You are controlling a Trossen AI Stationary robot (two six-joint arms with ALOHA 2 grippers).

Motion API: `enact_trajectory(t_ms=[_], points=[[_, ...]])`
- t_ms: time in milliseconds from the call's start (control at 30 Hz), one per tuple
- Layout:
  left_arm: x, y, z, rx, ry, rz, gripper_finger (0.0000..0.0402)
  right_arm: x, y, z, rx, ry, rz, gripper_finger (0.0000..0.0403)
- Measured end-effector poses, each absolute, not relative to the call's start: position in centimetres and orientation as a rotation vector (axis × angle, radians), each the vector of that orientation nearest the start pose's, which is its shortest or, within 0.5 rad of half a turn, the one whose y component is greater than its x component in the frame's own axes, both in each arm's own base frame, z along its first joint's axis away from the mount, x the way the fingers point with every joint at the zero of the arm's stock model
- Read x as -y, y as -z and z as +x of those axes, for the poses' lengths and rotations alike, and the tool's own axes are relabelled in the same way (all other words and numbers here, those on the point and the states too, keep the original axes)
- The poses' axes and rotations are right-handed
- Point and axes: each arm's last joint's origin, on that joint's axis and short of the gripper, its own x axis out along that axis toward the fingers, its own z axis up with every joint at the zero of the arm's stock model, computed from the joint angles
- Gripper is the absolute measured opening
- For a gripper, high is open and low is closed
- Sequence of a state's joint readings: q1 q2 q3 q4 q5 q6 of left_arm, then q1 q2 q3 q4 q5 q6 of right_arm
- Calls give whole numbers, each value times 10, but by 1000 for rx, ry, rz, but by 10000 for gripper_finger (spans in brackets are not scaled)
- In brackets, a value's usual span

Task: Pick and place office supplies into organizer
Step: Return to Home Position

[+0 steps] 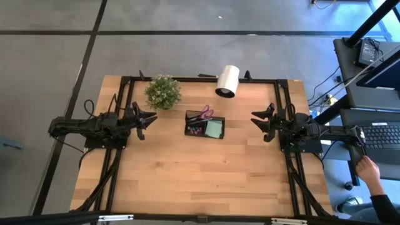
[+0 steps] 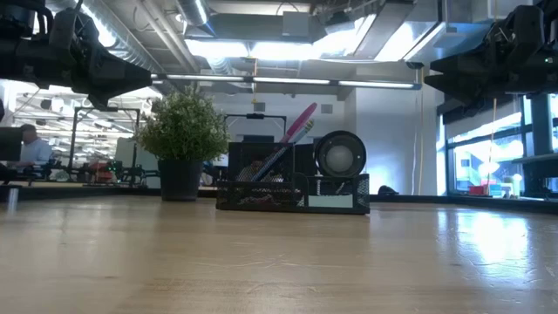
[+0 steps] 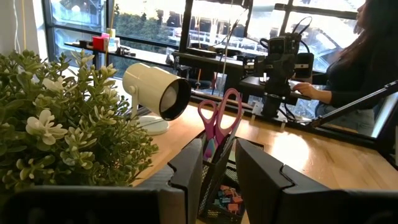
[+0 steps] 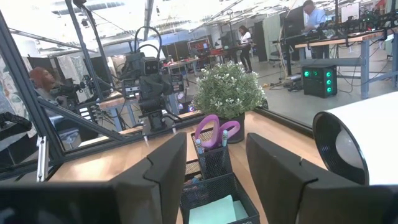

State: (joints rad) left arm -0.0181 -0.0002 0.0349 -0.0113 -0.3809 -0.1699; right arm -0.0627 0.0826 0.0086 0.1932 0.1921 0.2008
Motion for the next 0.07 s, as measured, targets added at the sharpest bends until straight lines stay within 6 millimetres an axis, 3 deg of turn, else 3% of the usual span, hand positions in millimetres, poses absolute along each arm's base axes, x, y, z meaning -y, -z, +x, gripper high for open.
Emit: enact_trajectory(t_ms=[67], points=[[-9,-174,94,54,-360,-173,90,12,-178,101,144,242,207,171]])
